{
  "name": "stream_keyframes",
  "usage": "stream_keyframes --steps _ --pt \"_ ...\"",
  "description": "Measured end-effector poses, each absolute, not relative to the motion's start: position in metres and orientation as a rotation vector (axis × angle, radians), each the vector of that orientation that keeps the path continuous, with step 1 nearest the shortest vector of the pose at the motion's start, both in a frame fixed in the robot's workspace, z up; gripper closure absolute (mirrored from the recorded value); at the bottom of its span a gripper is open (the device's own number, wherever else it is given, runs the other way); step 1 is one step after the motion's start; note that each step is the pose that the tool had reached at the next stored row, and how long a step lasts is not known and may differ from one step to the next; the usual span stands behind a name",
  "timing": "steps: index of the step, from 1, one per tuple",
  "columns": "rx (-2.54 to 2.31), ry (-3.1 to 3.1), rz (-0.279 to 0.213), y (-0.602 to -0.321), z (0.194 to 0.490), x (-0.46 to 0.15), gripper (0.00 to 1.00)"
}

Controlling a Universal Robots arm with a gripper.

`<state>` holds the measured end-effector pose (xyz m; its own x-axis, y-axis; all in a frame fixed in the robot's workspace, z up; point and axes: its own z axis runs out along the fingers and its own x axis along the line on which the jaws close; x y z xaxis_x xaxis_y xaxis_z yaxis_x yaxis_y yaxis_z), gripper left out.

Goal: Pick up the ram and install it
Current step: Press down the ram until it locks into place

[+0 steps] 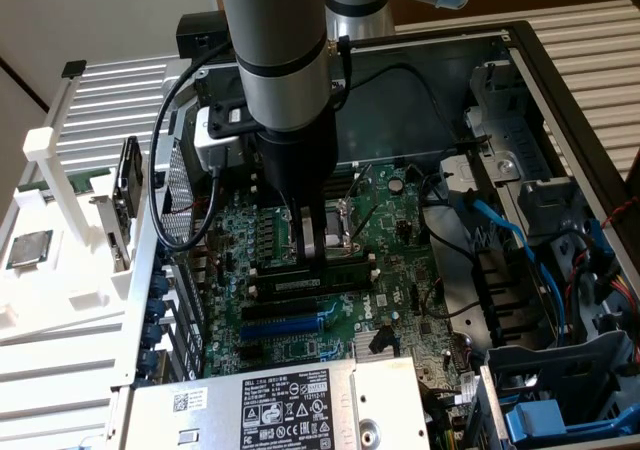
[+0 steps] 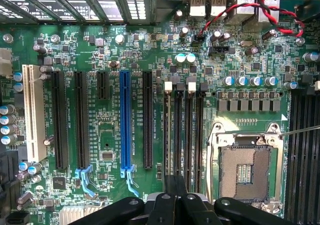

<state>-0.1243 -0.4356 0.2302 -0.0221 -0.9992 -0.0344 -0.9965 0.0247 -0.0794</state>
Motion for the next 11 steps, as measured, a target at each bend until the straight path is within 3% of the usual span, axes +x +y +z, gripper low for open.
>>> stream_keyframes --steps 11 --pt "-2.139 2.189 -0.051 -0.4361 0.2301 -0.1243 0.9"
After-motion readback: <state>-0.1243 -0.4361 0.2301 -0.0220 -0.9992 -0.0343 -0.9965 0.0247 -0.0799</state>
